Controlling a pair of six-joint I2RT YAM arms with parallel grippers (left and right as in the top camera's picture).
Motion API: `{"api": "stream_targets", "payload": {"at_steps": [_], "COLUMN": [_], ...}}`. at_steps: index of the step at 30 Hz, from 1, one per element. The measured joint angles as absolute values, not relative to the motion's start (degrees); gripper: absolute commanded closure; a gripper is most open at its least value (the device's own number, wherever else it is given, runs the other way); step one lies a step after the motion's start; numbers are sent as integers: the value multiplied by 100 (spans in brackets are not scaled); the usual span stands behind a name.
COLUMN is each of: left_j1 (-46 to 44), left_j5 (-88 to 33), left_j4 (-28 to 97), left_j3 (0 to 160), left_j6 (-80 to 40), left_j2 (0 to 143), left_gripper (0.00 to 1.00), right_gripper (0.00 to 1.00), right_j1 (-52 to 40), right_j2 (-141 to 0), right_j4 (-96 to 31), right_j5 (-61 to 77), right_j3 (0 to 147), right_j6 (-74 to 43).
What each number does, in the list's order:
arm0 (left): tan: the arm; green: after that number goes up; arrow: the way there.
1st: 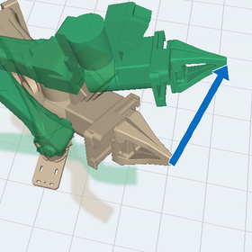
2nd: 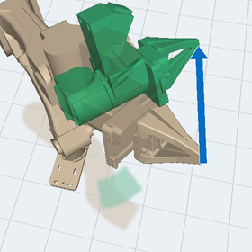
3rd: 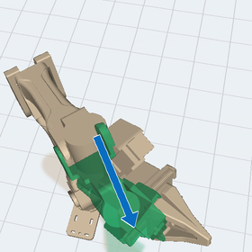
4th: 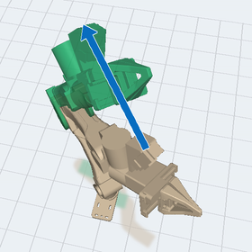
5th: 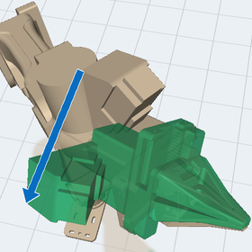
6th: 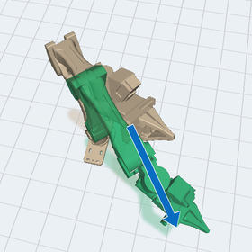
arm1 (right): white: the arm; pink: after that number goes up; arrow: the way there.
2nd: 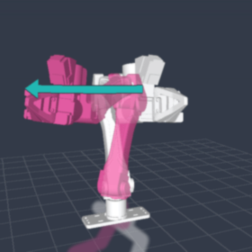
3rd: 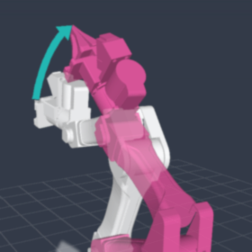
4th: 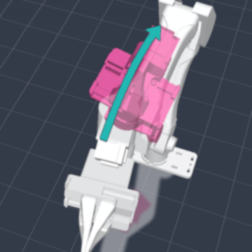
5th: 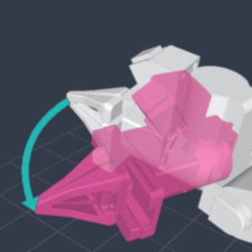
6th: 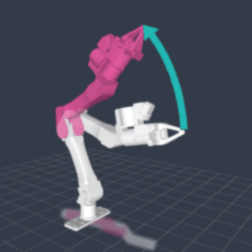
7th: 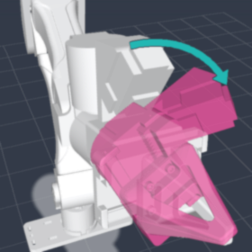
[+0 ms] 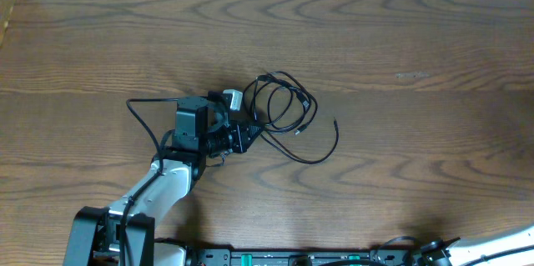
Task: Untangle cables
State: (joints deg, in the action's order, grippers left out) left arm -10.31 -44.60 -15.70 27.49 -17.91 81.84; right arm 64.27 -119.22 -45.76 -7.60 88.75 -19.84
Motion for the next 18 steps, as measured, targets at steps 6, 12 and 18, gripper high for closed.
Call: {"api": "stream_targets", "payload": {"at_steps": [6,12,18], "left_j1": [-1031,-1031,-1031], "left_j5": [-4460,-4445,-4447], "left_j4": [-1568,-1568,-1566], "left_j3": [2749,2749,2749], "left_j6": [-1772,-1772,-1752], "left_j2": [8184,8184,8184], "left_gripper": [92,92,92], "right_gripper": [1,1,1], "right_j1": [6427,6427,6427], "right_j2": [-11791,-10718,-9384], "right_j4": [-4718,-4821,-5172], "right_j5": [-270,-307,-596], "right_j3": [8873,8873,8890], "right_j6": [-1874,-1841,-1911]}}
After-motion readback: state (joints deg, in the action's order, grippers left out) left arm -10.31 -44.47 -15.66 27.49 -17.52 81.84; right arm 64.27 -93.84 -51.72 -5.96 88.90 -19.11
